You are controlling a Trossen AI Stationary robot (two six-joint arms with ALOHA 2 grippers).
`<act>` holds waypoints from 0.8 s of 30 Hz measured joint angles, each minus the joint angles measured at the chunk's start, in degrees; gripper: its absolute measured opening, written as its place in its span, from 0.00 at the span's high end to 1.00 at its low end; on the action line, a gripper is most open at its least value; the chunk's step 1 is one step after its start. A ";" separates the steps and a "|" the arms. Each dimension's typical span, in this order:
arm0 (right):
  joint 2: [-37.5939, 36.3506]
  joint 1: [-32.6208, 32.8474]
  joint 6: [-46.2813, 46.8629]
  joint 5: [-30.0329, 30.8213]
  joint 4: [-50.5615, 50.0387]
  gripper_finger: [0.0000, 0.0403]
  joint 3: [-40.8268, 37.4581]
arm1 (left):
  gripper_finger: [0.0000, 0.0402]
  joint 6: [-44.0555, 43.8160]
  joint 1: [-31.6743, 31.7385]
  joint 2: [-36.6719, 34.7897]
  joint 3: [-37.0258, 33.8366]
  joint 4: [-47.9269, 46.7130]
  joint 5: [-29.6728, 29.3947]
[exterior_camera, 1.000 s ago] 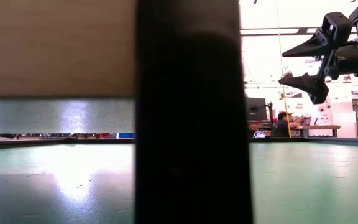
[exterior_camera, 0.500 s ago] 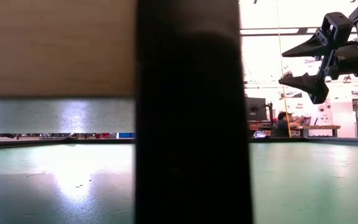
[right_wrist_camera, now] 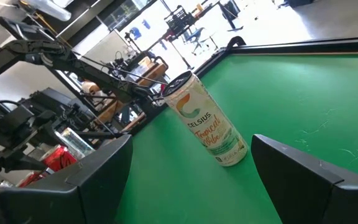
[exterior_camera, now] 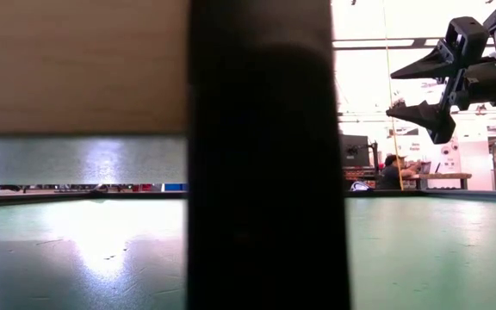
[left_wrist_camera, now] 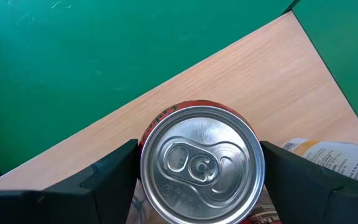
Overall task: Place canned beverage on shelf
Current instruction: Put the red soda can on the shelf align with other the red soda can
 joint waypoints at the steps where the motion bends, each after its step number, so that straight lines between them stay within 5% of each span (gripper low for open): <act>1: 0.00 -0.01 -0.02 0.00 0.00 0.21 0.00 | 0.29 0.01 0.00 0.06 0.00 0.02 0.01; 24: 0.00 0.00 0.00 0.00 0.02 0.21 0.00 | 0.29 3.92 0.00 0.02 0.00 0.04 -1.57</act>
